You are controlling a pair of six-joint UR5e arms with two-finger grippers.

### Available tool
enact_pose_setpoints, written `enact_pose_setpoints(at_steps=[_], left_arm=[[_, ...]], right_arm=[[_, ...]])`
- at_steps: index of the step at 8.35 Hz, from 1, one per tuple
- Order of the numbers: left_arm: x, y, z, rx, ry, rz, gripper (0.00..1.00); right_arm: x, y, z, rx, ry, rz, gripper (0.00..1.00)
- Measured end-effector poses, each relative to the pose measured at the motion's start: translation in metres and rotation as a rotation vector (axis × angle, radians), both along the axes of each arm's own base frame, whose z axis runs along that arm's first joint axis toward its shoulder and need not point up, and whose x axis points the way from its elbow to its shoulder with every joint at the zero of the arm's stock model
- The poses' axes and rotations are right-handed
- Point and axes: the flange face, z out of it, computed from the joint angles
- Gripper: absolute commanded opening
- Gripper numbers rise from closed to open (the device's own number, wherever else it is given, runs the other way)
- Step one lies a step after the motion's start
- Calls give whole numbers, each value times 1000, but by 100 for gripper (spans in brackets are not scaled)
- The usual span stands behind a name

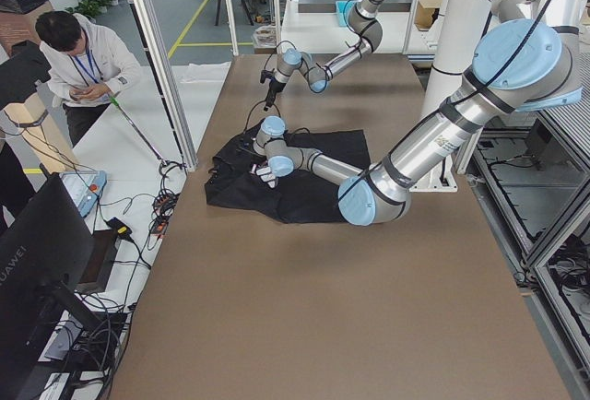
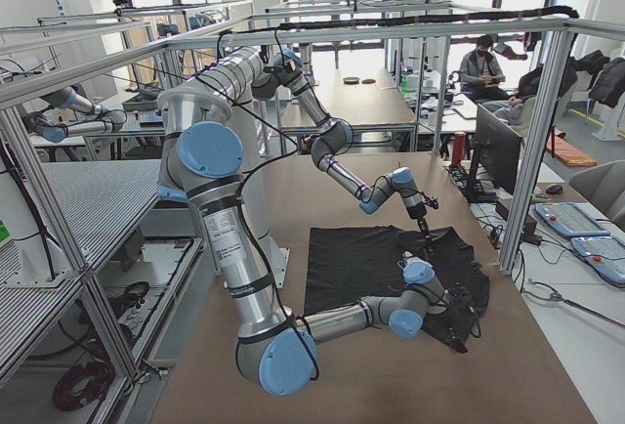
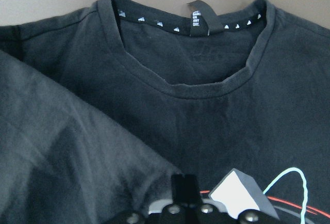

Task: Fold clothes
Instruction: 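Grasp the sleeve near the left gripper and fold it inward over the chest, then grasp the sleeve near the right gripper and fold it inward while left gripper releases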

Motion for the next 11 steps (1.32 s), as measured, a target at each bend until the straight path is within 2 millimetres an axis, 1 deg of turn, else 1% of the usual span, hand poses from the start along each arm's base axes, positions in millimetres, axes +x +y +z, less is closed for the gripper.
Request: enact_pose_setpoints(at_steps=[1,2,3,4,5,6,7,8,9,10,11], left_arm=[[7,4,3,2,-10,-7,100],[6,3,4,5,-11,-14,100],[-1,1,-3,6,7,-25,100],[-9,1,-16,-3,43,-43,100],[-12,3,-24,-14,69,-53,100],[-13,5,-27,-21,83,-58,100],[-14,5,-27,-24,88,-60,100],[-13,6,-27,-26,90,-61,100],[-13,7,-27,-26,90,-60,100],[-12,8,-26,-26,90,-59,100],[-11,8,-26,-26,90,-58,100]], right_arm=[[0,0,1,-1,1,-1,94],[0,1,1,-1,2,-2,94],[-1,1,1,-1,2,-1,93],[-1,0,0,-2,0,-1,91],[-3,-1,-1,-2,-4,0,91],[-6,-6,-3,-9,-19,11,91],[-15,-15,-2,-23,-63,41,91],[-26,-22,7,-30,-109,63,88],[-35,-25,15,-33,-139,74,72],[-40,-24,21,-36,-151,84,54],[-45,-21,25,-39,-159,95,46]])
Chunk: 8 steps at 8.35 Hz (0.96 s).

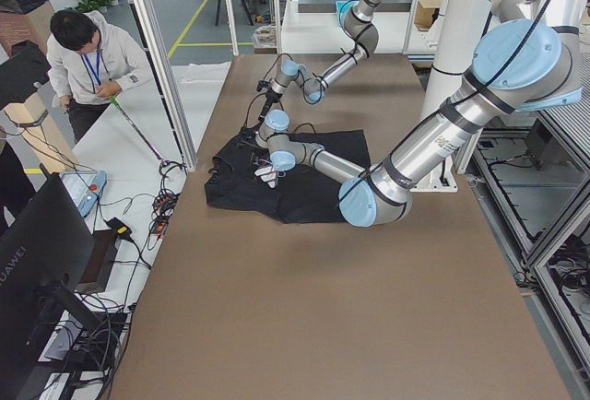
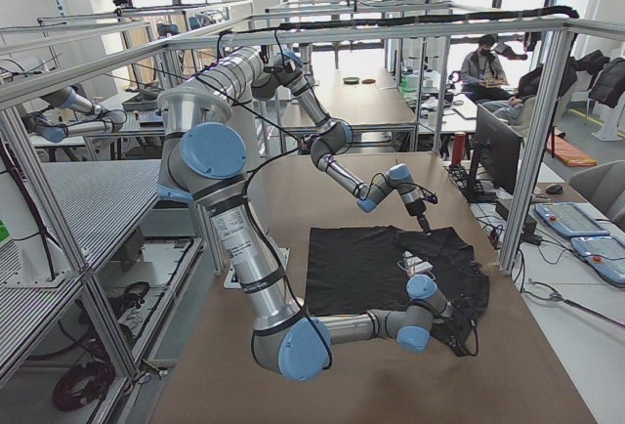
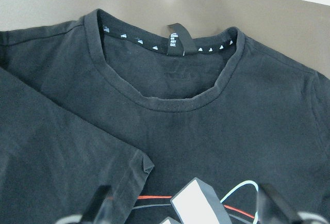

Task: Fold clothes
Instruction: 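Grasp the sleeve near the right gripper and fold it inward while left gripper releases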

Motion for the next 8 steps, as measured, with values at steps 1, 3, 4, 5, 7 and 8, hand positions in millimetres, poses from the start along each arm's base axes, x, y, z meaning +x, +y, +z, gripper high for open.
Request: enact_pose_setpoints(at_steps=[1,3,4,5,7,8], left_arm=[[0,0,0,0,0,1,100],[1,1,2,0,-2,0,100],[0,1,3,-1,-2,0,100],[-2,3,3,1,0,0,100],[-6,8,6,5,6,1,100],[-7,9,7,8,5,3,100]], right_arm=[[-5,5,4,-1,-10,11,23],[-15,13,8,6,-12,32,0],[-16,16,6,9,-18,38,0],[-16,18,-2,19,-30,41,0],[-14,21,-18,32,-58,46,0],[-13,22,-32,28,-78,54,0]])
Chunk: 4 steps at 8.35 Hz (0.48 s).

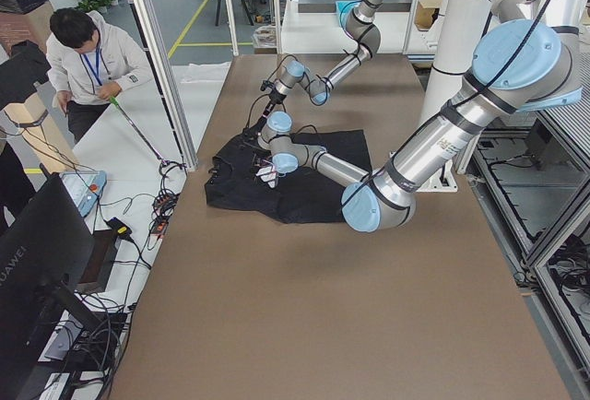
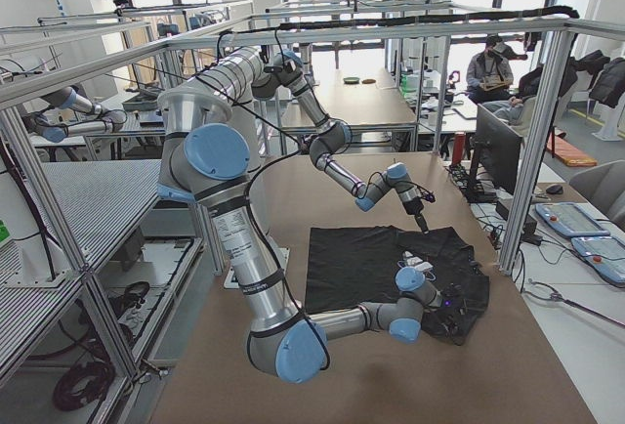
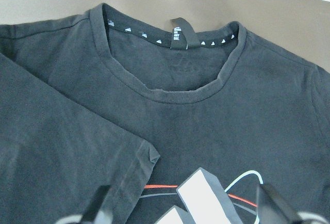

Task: Fold clothes
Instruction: 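Grasp the sleeve near the right gripper and fold it inward while left gripper releases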

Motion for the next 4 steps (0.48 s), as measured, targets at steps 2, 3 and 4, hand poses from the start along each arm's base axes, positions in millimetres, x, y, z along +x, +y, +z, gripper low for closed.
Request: enact_pose_setpoints(at_steps=[2,3,4], left_arm=[[-2,0,8,6,-13,5,100],[-4,-1,15,10,-24,11,100],[-6,-1,21,17,-37,18,100]], right_arm=[[-2,-3,-48,-43,-36,29,0],[-7,-7,-76,-69,-58,48,0],[-14,-12,-104,-88,-81,62,0]])
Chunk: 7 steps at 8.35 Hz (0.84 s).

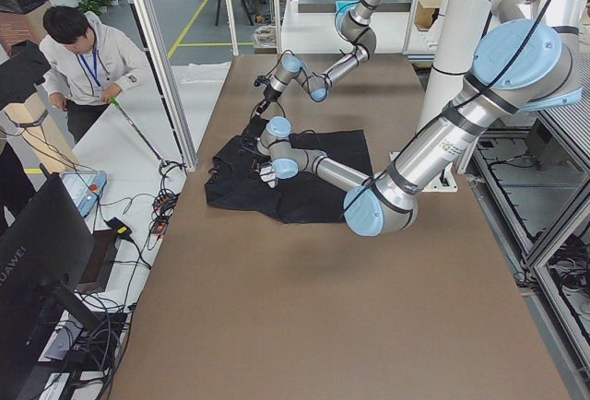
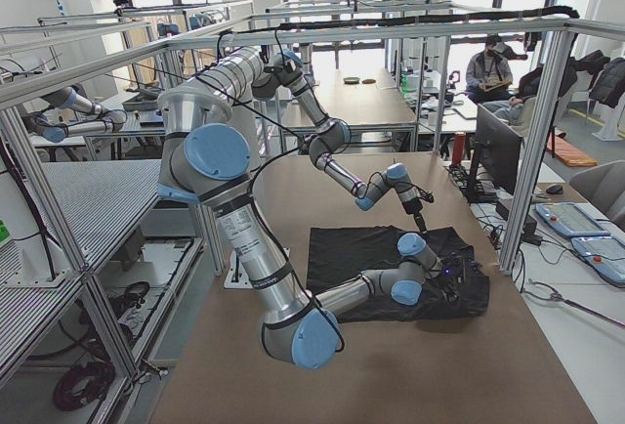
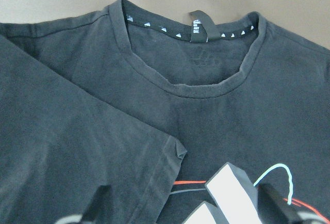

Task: Fold clothes
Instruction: 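Grasp the sleeve near the right gripper and fold it inward while left gripper releases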

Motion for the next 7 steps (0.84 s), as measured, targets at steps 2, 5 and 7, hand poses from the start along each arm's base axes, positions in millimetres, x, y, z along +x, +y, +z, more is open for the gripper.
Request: enact_pose_setpoints(at_steps=[2,5,7], left_arm=[[-2,-1,8,12,-16,9,100],[-9,-5,9,15,-19,4,100],[-10,-6,9,14,-19,2,100]], right_arm=[[-25,-4,-55,-32,-23,12,0],[-89,2,-125,-52,-28,37,0],[-139,17,-147,-51,-16,40,0]])
